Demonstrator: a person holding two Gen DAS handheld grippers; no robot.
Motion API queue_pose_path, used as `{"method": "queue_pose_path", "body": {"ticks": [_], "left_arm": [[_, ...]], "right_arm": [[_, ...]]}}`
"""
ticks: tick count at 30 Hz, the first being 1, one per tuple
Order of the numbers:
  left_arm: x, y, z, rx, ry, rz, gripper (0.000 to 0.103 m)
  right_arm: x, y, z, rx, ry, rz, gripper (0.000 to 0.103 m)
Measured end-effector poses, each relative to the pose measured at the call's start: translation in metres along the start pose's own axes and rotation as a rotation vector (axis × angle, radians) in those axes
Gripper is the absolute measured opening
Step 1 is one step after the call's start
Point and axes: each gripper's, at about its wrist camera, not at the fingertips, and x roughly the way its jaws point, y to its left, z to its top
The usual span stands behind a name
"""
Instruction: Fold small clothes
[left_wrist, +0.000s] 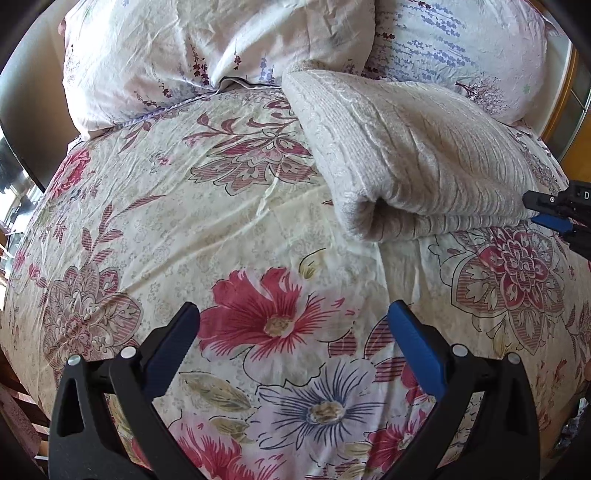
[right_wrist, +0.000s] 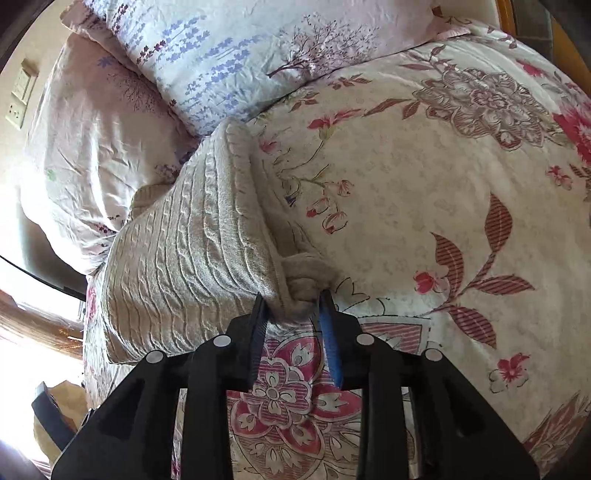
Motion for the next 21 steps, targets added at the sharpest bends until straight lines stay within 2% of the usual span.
{"method": "queue_pose_path", "body": {"ticks": [2,4,6,8,9,11,13,14,15,19,21], "left_arm": [[-0.001,-0.002,0.001,0.005,-0.012,-0.008,0.101],[0.000,-0.004,0.003,0.006,-0.012,-0.008,0.101],[0.001,-0.006,0.004,0.009,-0.009,-0.009,0.101],[0.002,-0.008,0.004,0.014,-0.011,-0.011,0.101],[0.002,-0.008,0.005,0.015,-0.013,-0.011,0.101],[0.001,-0.010,0.005,0.019,-0.019,-0.012,0.101],[-0.001,-0.010,0.004,0.021,-0.032,-0.012,0.101],[-0.001,-0.011,0.004,0.021,-0.033,-0.012,0.101],[0.000,-0.011,0.005,0.020,-0.031,-0.012,0.101],[0.000,-0.012,0.004,0.020,-0.031,-0.004,0.101],[0.001,-0.011,0.004,0.019,-0.028,-0.003,0.101]], "right_arm": [[-0.023,0.019,-0.004,-0.113,-0.119,-0.048,0.033],[-0.027,0.035,-0.006,-0.200,-0.158,-0.027,0.033],[-0.011,0.050,-0.007,-0.278,-0.108,-0.043,0.033],[0.016,0.053,-0.010,-0.320,-0.017,-0.110,0.033],[0.022,0.051,-0.012,-0.328,-0.009,-0.125,0.033],[0.008,0.048,-0.011,-0.308,-0.037,-0.083,0.034],[-0.009,0.048,-0.016,-0.326,-0.081,-0.080,0.050],[-0.017,0.046,-0.019,-0.337,-0.108,-0.092,0.067],[-0.023,0.044,-0.024,-0.348,-0.133,-0.099,0.072],[-0.024,0.034,-0.039,-0.336,-0.110,-0.120,0.073],[-0.019,0.029,-0.044,-0.320,-0.082,-0.134,0.083]]}}
